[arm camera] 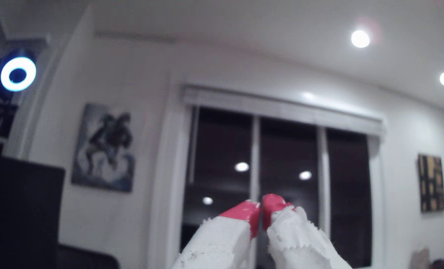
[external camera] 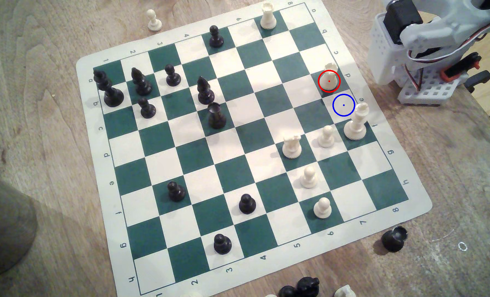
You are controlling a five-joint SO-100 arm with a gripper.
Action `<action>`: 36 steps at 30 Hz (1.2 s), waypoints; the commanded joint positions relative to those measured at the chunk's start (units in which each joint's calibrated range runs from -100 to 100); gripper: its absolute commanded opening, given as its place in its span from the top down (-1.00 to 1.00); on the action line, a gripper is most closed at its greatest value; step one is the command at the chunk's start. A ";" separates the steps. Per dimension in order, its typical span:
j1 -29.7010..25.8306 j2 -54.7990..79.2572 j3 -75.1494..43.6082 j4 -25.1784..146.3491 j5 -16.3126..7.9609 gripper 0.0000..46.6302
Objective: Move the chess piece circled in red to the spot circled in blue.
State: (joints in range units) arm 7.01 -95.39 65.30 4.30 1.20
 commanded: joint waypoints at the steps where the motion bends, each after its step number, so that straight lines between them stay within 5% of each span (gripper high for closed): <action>1: 1.25 -0.19 -6.28 11.91 -0.29 0.99; 11: 3.59 -0.19 -7.64 38.29 -1.07 0.99; 17: 9.62 -0.28 -16.43 61.54 -1.56 0.68; 20: 9.69 -0.28 -17.97 67.28 -2.00 0.99; 34: 9.93 -0.36 -6.73 90.21 -3.37 0.93; 36: 10.01 -0.36 -4.37 90.21 -3.37 0.79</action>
State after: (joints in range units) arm 16.59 -95.56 58.97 94.34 -2.03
